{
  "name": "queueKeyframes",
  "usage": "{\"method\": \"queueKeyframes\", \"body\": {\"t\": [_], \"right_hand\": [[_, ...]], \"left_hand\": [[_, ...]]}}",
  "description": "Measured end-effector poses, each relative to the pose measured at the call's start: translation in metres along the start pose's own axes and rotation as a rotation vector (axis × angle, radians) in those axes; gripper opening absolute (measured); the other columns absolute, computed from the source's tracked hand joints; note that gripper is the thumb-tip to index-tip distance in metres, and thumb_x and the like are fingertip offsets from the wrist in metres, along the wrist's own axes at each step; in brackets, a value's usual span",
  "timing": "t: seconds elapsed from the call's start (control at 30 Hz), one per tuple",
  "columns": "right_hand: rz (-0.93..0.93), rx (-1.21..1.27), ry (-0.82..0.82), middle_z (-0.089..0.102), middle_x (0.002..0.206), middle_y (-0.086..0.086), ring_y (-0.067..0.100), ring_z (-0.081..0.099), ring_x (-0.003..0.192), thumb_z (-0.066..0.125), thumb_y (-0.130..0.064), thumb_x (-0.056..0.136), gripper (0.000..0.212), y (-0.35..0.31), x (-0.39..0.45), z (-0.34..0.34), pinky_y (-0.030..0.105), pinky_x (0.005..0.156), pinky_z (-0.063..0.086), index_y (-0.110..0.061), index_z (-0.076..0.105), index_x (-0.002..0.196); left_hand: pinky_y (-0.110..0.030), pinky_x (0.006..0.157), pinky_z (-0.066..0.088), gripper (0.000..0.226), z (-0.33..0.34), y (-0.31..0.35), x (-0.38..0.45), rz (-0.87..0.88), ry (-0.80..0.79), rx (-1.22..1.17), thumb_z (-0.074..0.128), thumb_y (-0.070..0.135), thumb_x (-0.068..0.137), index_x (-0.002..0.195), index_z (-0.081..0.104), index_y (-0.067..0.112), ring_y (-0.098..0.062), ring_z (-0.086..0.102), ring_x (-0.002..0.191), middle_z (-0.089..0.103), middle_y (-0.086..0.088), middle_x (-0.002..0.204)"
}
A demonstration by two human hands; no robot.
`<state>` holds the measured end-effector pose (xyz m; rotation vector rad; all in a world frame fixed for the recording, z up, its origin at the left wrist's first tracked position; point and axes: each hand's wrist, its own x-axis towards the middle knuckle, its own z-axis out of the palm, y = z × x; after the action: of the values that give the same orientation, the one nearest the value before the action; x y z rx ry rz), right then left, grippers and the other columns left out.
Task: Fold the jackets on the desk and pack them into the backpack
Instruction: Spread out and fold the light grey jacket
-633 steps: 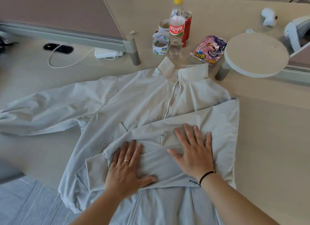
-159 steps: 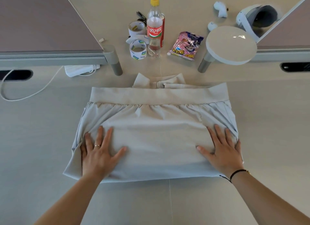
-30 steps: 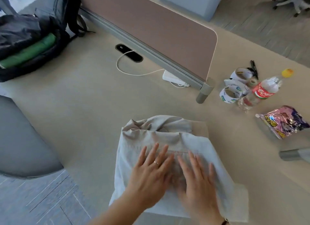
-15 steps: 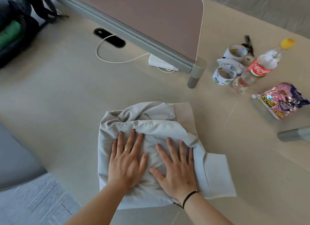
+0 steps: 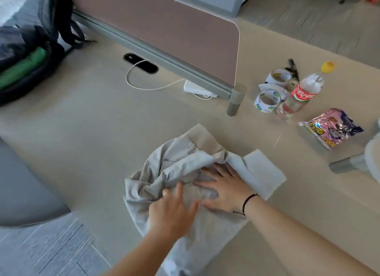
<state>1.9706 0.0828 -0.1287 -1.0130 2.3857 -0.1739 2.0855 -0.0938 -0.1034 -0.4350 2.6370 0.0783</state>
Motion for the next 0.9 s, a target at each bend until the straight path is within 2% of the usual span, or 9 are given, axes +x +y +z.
{"method": "queueKeyframes", "body": {"t": [0.07, 0.13, 0.23, 0.33, 0.43, 0.47, 0.53, 0.73, 0.9], "right_hand": [[-0.076, -0.101, 0.022, 0.011, 0.163, -0.024, 0.014, -0.014, 0.152, 0.041, -0.074, 0.086, 0.058, 0.009, -0.001, -0.017, 0.049, 0.118, -0.019, -0.062, 0.034, 0.142], [0.031, -0.107, 0.095, 0.019, 0.164, -0.012, 0.020, -0.002, 0.154, 0.041, -0.073, 0.086, 0.061, 0.006, -0.015, -0.015, 0.053, 0.121, -0.010, -0.053, 0.041, 0.144], [0.324, 0.057, 0.242, 0.009, 0.168, 0.001, 0.027, 0.003, 0.155, 0.023, -0.089, 0.081, 0.083, -0.012, -0.058, 0.021, 0.055, 0.122, -0.002, -0.046, 0.029, 0.153], [0.539, 0.141, 0.241, -0.013, 0.168, 0.002, 0.026, -0.013, 0.154, 0.012, -0.097, 0.073, 0.092, -0.026, -0.092, 0.053, 0.056, 0.120, 0.001, -0.053, 0.008, 0.154], [0.635, 0.172, 0.230, -0.027, 0.164, 0.000, 0.026, -0.023, 0.151, 0.021, -0.100, 0.069, 0.094, -0.030, -0.093, 0.062, 0.059, 0.119, 0.003, -0.061, -0.004, 0.150], [0.646, 0.173, 0.248, -0.026, 0.164, 0.000, 0.027, -0.023, 0.151, 0.023, -0.101, 0.068, 0.094, -0.030, -0.091, 0.063, 0.060, 0.119, 0.003, -0.062, -0.004, 0.149], [0.655, 0.175, 0.271, -0.022, 0.166, 0.000, 0.029, -0.021, 0.152, 0.024, -0.100, 0.069, 0.093, -0.027, -0.086, 0.069, 0.061, 0.119, 0.005, -0.061, -0.002, 0.149], [0.655, 0.134, 0.384, 0.005, 0.168, 0.006, 0.035, 0.003, 0.153, 0.016, -0.095, 0.074, 0.084, -0.022, -0.076, 0.083, 0.061, 0.118, 0.018, -0.057, 0.021, 0.150], [0.643, 0.204, 0.355, -0.003, 0.168, 0.000, 0.028, -0.006, 0.154, 0.024, -0.097, 0.074, 0.083, -0.019, -0.080, 0.078, 0.055, 0.121, 0.013, -0.062, 0.014, 0.149]], "left_hand": [[-0.038, 0.083, 0.047, 0.079, -0.004, 0.004, -0.020, 0.087, -0.007, 0.001, 0.021, 0.076, 0.092, 0.157, 0.012, 0.031, -0.024, 0.063, 0.112, 0.063, -0.003, 0.127], [-0.040, 0.089, 0.045, 0.074, 0.002, 0.006, -0.032, 0.169, 0.069, -0.009, 0.028, 0.069, 0.096, 0.158, 0.013, 0.031, -0.024, 0.059, 0.119, 0.065, -0.001, 0.125], [-0.046, 0.104, 0.038, 0.066, 0.012, 0.011, -0.028, 0.361, 0.207, -0.031, 0.042, 0.059, 0.091, 0.151, 0.038, 0.030, -0.034, 0.051, 0.131, 0.059, -0.014, 0.138], [-0.058, 0.118, 0.019, 0.060, 0.019, 0.016, -0.008, 0.502, 0.220, -0.001, 0.040, 0.062, 0.095, 0.147, 0.047, 0.034, -0.034, 0.025, 0.149, 0.041, -0.009, 0.157], [-0.066, 0.118, -0.005, 0.080, 0.028, 0.008, 0.007, 0.312, 0.099, -0.081, 0.019, 0.088, 0.086, 0.156, 0.003, 0.051, -0.037, -0.006, 0.154, -0.004, 0.012, 0.167], [-0.067, 0.116, -0.010, 0.085, 0.033, 0.005, 0.010, 0.262, 0.067, -0.125, 0.016, 0.093, 0.081, 0.151, -0.015, 0.055, -0.038, -0.016, 0.152, -0.021, 0.018, 0.163], [-0.068, 0.115, -0.012, 0.090, 0.038, 0.004, 0.015, 0.216, 0.002, -0.175, 0.015, 0.096, 0.076, 0.143, -0.032, 0.057, -0.038, -0.026, 0.149, -0.036, 0.025, 0.155], [-0.070, 0.112, -0.016, 0.096, 0.038, 0.003, 0.025, 0.216, -0.123, -0.186, 0.015, 0.101, 0.070, 0.140, -0.034, 0.058, -0.036, -0.032, 0.147, -0.042, 0.029, 0.150], [-0.064, 0.119, -0.003, 0.096, 0.028, -0.012, 0.014, 0.176, -0.052, -0.202, 0.025, 0.097, 0.073, 0.147, -0.021, 0.057, -0.034, -0.024, 0.151, -0.039, 0.023, 0.155]]}}
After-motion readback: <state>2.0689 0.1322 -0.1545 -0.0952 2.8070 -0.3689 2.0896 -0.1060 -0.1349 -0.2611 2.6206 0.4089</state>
